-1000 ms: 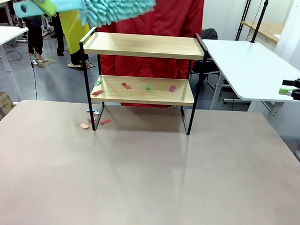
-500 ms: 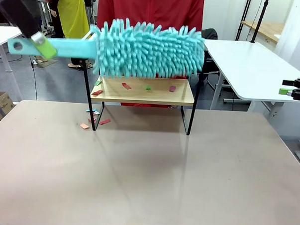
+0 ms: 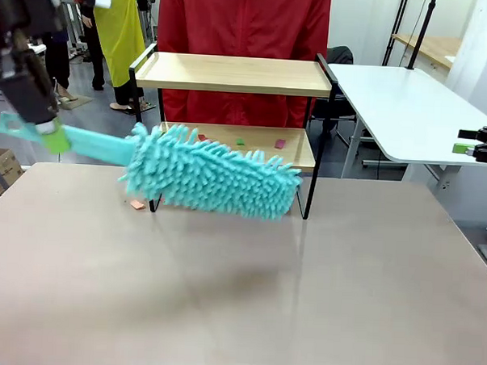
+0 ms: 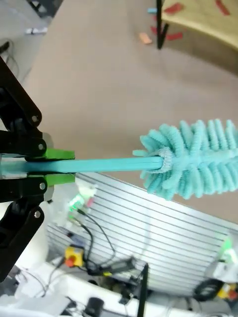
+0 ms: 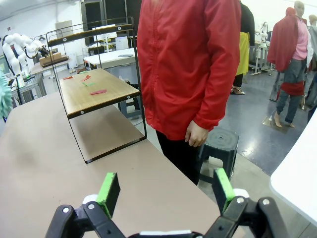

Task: Clean the shelf.
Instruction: Clean the specific section of the Shelf indicated by the human with the Duster.

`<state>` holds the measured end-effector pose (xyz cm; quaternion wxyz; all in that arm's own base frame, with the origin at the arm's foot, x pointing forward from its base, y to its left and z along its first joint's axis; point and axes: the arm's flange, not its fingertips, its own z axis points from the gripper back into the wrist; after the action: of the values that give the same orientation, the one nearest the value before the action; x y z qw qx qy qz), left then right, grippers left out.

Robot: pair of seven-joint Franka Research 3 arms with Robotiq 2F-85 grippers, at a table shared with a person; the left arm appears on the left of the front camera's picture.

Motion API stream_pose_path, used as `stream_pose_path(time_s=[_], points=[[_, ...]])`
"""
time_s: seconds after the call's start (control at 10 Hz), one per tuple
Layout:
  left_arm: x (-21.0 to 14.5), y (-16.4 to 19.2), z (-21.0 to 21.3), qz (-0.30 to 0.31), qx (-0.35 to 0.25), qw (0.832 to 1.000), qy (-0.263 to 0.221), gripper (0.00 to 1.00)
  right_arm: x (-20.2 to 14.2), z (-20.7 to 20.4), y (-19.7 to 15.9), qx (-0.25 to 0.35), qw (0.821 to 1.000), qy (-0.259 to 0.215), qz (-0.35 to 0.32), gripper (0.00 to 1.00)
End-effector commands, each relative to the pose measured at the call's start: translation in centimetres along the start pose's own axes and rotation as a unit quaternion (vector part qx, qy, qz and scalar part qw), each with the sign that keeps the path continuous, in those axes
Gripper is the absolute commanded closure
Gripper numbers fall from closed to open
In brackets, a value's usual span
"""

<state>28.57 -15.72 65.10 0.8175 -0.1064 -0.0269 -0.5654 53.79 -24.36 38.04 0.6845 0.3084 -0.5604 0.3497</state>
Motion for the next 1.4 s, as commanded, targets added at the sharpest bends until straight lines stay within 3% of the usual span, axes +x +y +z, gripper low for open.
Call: stream_pose_path(time_s=[0.0,0.2,0.5,0.8,0.9,1.3], points=[[-2.7,0.3,-0.5,-0.025,0.005,0.998,0.05,0.87,0.9,-0.2,0.1,-0.008,1.0,0.007,-0.005,0.0],[-5.2,1.1,-1.0,-0.034,0.0,0.99,0.139,0.87,0.9,-0.2,0.1,-0.008,1.0,0.007,-0.005,0.0],[-7.1,3.1,0.0,-0.04,0.002,0.981,0.189,0.87,0.9,-0.2,0.1,-0.008,1.0,0.007,-0.005,0.0],[-6.7,5.6,1.0,-0.022,0.029,0.983,0.18,0.87,0.9,-0.2,0.1,-0.008,1.0,0.007,-0.005,0.0],[-7.4,3.9,-0.1,-0.028,0.009,0.981,0.193,0.87,0.9,-0.2,0.1,-0.008,1.0,0.007,-0.005,0.0],[-7.4,3.9,-0.1,-0.028,0.009,0.981,0.193,0.87,0.9,-0.2,0.1,-0.008,1.0,0.007,-0.005,0.0]])
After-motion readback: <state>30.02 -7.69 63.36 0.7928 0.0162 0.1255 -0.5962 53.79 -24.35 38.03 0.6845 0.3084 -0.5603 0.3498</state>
